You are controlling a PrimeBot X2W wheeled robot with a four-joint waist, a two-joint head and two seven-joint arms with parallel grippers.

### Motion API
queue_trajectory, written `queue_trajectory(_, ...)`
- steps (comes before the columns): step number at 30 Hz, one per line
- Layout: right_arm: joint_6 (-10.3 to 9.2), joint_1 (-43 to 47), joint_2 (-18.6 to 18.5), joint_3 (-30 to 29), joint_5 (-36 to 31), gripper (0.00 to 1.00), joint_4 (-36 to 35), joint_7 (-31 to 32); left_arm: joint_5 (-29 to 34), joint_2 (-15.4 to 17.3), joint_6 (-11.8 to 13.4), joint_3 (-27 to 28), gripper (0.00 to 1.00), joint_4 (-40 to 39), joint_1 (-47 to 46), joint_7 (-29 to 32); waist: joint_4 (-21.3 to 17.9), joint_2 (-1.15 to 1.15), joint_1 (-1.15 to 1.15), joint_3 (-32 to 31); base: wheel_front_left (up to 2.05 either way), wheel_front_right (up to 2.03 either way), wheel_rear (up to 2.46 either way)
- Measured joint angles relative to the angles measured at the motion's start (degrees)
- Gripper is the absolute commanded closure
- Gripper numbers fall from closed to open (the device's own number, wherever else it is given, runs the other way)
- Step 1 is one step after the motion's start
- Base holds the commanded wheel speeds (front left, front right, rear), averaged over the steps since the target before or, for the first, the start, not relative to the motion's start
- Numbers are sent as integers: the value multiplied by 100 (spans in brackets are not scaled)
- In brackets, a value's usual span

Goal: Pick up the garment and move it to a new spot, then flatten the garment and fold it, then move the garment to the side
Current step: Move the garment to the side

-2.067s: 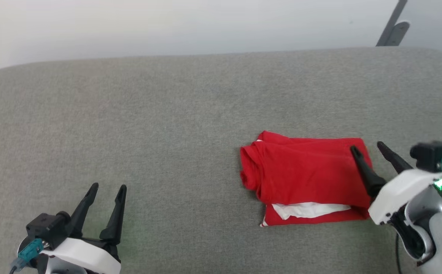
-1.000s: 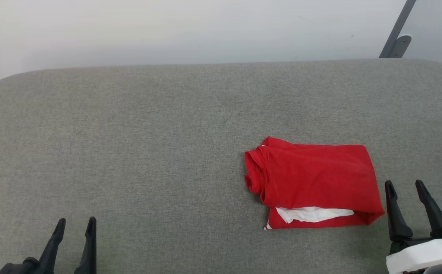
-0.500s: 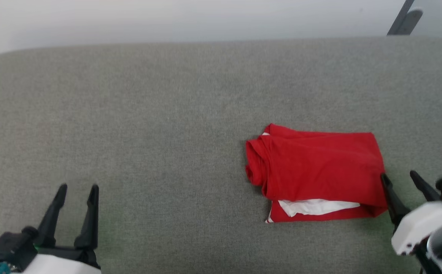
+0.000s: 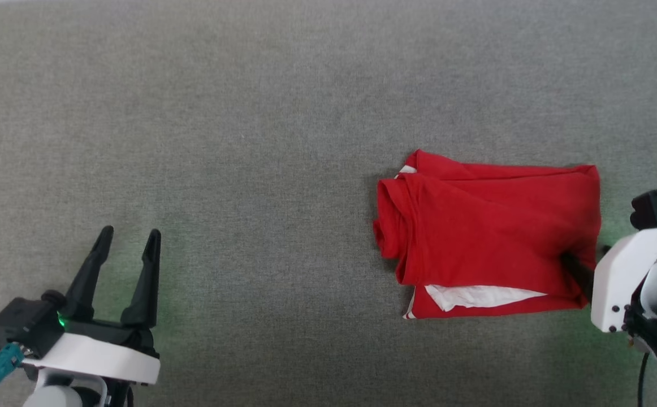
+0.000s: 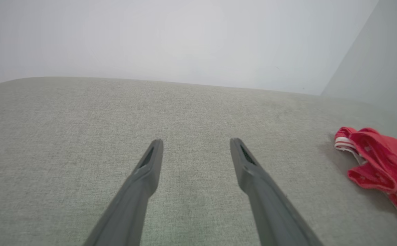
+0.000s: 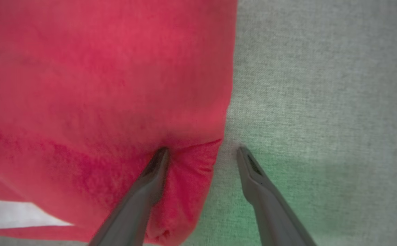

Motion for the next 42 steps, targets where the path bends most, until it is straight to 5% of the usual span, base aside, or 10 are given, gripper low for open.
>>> queue_trajectory(3, -1, -60, 45, -2, -9, 0, -22, 112, -25, 53, 0, -71, 0, 33, -119, 0, 36, 0, 0, 150, 0, 0, 0)
queue_trajectory(6, -1, -105, 125, -33, -53, 100, -29, 93, -40, 115, 0, -137, 0, 77, -180, 0, 41, 0, 0, 246, 0, 0, 0)
queue_trajectory(14, 25, -166, 437, -186, -16, 100, 52, -365, -43, 315, 0, -205, 0, 87, -270, 0, -274, 0, 0, 262, 0, 0, 0)
queue_trajectory(21, 14, 47, 197, -870, -43, 100, -213, -732, 40, 664, 0, -455, 0, -97, -451, 0, -680, 0, 0, 322, 0, 0, 0)
queue_trajectory(27, 7, 29, 8, -2009, -226, 100, -412, -1035, 46, 1187, 0, -631, 0, -470, -837, 0, -1045, 0, 0, 661, 0, 0, 0)
queue_trajectory(34, 7, -762, 89, -3121, -727, 100, -205, -1566, 18, 1740, 0, -862, 0, -907, -1591, 0, -1311, 0, 0, 1301, 0, 0, 0)
queue_trajectory(42, 7, -1763, 15, -3457, -1628, 100, 549, -2263, -49, 2134, 0, -937, 0, -1217, -2154, 0, -1410, 0, 0, 1898, 0, 0, 0)
